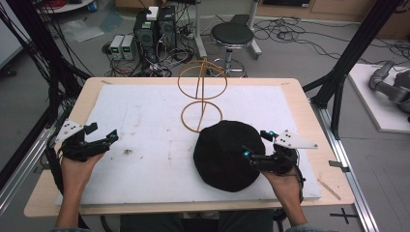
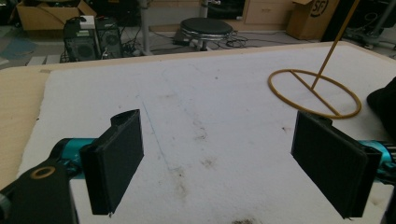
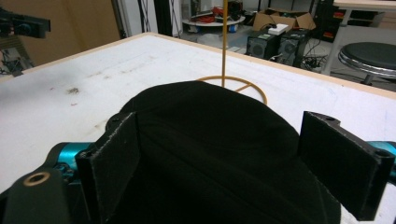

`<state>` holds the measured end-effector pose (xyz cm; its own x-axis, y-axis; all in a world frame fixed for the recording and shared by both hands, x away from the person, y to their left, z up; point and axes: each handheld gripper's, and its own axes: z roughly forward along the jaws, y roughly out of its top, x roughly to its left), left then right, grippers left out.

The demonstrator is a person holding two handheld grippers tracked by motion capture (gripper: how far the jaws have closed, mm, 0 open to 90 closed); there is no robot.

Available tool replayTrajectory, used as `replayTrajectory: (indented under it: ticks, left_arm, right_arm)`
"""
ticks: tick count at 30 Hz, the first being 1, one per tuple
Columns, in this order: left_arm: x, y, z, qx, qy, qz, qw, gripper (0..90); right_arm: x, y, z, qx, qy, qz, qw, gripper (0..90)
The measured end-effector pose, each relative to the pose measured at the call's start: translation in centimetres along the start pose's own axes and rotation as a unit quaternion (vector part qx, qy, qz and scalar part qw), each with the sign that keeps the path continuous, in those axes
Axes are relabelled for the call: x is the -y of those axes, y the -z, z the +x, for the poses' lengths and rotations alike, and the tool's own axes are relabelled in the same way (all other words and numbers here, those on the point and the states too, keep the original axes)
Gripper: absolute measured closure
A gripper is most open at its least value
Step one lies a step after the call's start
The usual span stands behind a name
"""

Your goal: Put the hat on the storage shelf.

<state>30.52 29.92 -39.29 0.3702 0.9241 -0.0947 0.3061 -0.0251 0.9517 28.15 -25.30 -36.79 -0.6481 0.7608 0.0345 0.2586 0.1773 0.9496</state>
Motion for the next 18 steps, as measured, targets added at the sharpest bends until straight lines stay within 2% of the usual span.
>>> replayTrajectory:
  ticks: [18]
  left_arm:
    - [0.0,0.0,0.0,-0.001,-0.002,0.003,1.0000,17.0]
  right_arm:
    - [0.4,-1.2,1.5,-0.020,0.019,0.008,0.9996,13.1]
